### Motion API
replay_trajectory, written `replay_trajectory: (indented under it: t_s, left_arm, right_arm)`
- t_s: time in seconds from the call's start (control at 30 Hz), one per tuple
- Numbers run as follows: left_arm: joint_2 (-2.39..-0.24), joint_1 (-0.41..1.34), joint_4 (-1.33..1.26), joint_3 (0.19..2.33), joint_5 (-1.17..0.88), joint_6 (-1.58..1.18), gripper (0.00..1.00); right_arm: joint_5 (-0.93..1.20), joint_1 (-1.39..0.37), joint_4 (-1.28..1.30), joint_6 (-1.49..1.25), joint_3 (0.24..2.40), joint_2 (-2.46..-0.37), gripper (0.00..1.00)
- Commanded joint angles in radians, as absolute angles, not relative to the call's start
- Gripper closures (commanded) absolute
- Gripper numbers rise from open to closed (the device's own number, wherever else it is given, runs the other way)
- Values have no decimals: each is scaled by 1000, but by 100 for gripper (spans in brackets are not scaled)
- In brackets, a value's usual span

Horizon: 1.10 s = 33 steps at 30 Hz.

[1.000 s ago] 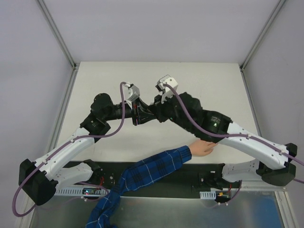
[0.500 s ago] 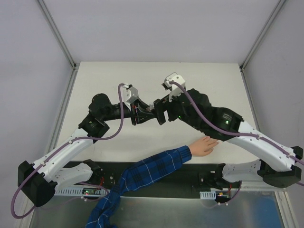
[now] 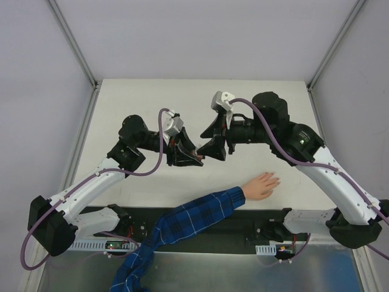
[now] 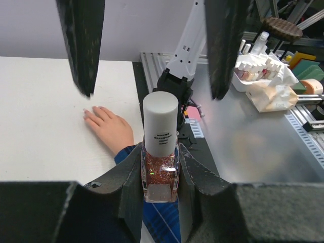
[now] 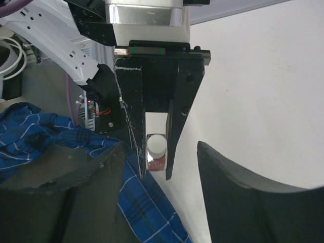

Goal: Paint the nails

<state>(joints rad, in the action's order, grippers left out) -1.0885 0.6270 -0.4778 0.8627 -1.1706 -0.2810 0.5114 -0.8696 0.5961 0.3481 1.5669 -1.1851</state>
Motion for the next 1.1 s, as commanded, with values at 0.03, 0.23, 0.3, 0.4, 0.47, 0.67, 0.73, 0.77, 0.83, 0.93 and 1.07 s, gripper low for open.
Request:
replay_trajectory:
  t_s: [0.03,0.23,0.3,0.4,0.47,0.67,0.73,0.77,0.83,0.93,1.07]
  left_arm:
    - [-1081,623,-592,891,-1259,-313,100]
    - [-1082,623,-595,893,-1258,-313,100]
    - [-1077,620,-592,891,-1221,-307,100]
    - [-1063,614,-551,893,-1095,-282,100]
    - [-1045,612,-499,908,-995,-227,100]
    - [-989,600,-440,887,-614,-146,100]
    - [-983,595,-434,876,-560,-144,100]
    - [-979,594,-434,871,-549,-137,100]
    - [-973,594,-431,856,-545,-127,100]
    - [-957,594,-419,838,-560,-115,100]
    - [-942,592,-402,822,-627,-91,100]
  right_arm:
    - [724,-838,499,368,1598,-1239,43]
    - [765,-828,483,354,1591,-1266,57]
    - [770,-828,485,350,1582,-1270,71]
    - [758,-828,471,310,1545,-1272,99]
    - [712,-845,443,254,1510,-1263,99]
    - [-702,-1243,414,-74,1355,-1243,100]
    - [-1071,-1373,388,-184,1362,-1281,100]
    - [-1116,-1382,418,-219,1390,-1307,100]
    - [-1121,-1384,512,-258,1457,-1354,99]
    - [-1108,-1379,532,-168,1515,-1361,95]
    - [-872,-1339,501,-5,1535,-1309,59]
